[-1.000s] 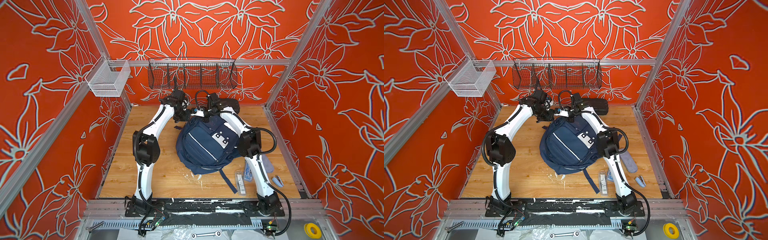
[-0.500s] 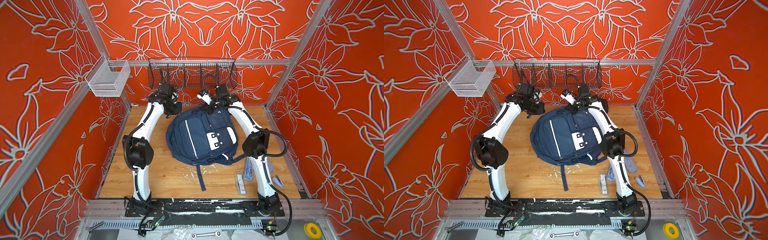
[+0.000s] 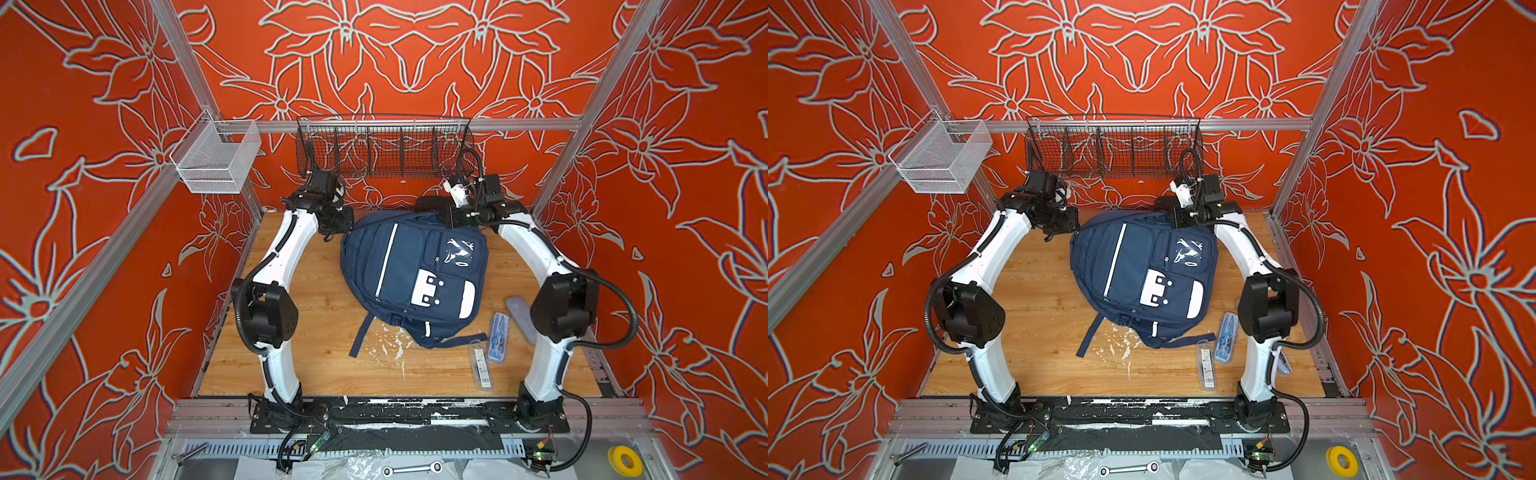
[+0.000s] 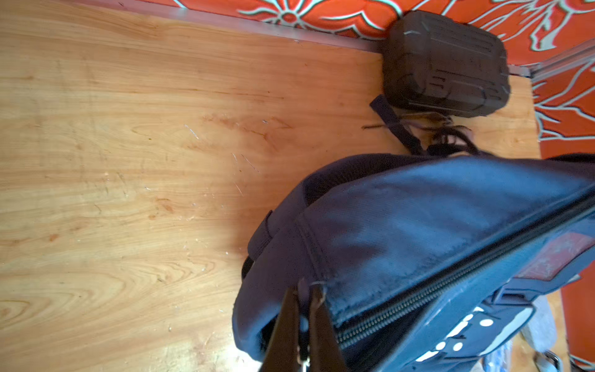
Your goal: Pack the student bag
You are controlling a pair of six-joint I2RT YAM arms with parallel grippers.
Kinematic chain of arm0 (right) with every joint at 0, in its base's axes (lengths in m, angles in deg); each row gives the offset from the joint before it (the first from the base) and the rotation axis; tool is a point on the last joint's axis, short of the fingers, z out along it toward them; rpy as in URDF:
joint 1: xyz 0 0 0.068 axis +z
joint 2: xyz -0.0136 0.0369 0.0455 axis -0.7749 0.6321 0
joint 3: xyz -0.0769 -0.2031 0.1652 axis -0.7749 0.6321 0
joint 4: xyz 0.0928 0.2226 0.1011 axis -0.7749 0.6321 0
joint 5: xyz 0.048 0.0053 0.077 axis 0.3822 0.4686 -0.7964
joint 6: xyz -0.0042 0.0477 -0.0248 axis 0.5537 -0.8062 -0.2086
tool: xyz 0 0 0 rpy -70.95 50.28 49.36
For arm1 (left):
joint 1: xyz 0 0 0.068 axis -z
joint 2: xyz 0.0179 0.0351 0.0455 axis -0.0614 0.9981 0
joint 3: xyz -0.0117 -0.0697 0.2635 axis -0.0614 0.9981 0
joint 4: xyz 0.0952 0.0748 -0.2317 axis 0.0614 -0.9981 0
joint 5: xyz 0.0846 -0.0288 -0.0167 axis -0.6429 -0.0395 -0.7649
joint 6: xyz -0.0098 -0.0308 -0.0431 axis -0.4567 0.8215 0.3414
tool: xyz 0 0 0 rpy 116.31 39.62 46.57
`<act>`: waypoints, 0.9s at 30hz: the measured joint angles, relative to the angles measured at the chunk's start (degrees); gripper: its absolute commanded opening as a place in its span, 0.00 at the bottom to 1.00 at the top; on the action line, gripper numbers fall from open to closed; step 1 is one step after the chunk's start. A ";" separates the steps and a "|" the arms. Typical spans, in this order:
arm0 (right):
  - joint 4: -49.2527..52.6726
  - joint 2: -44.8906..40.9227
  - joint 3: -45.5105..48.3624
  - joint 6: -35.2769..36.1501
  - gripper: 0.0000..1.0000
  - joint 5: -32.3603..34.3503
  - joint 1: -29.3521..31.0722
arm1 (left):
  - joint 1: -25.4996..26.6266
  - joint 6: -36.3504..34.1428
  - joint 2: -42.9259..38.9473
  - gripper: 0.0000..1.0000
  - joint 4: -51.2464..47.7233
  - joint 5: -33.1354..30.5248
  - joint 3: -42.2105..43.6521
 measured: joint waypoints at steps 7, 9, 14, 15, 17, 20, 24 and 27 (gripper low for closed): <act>-12.24 -13.53 16.57 15.54 0.51 -1.05 0.11 | 5.40 -1.57 -1.20 0.00 -0.87 -0.20 -4.74; -13.99 -16.33 17.57 21.27 0.58 -1.09 0.63 | 7.96 -2.40 -1.27 0.00 -0.85 -0.42 -6.67; -14.71 -18.84 15.78 33.75 0.65 -2.51 2.60 | 11.34 -3.23 -3.04 0.00 -0.94 -1.38 -7.17; -13.73 -18.14 14.29 36.13 0.65 -3.34 3.23 | 11.72 -3.45 -3.52 0.00 -0.85 -1.51 -7.19; -11.21 -15.85 10.54 39.78 0.65 -4.55 4.85 | 12.22 -3.76 -4.07 0.00 -0.72 -1.84 -7.34; -9.25 -11.54 6.25 43.45 0.63 -6.38 7.91 | 13.18 -3.98 -4.15 0.00 -0.59 -2.16 -7.91; -8.52 -5.44 3.48 44.50 0.60 -8.20 11.26 | 14.12 -4.09 -4.15 0.00 -0.72 -2.56 -8.66; -8.24 -0.50 0.26 44.19 0.58 -8.94 12.35 | 14.62 -4.11 -4.15 0.00 -0.76 -2.71 -9.20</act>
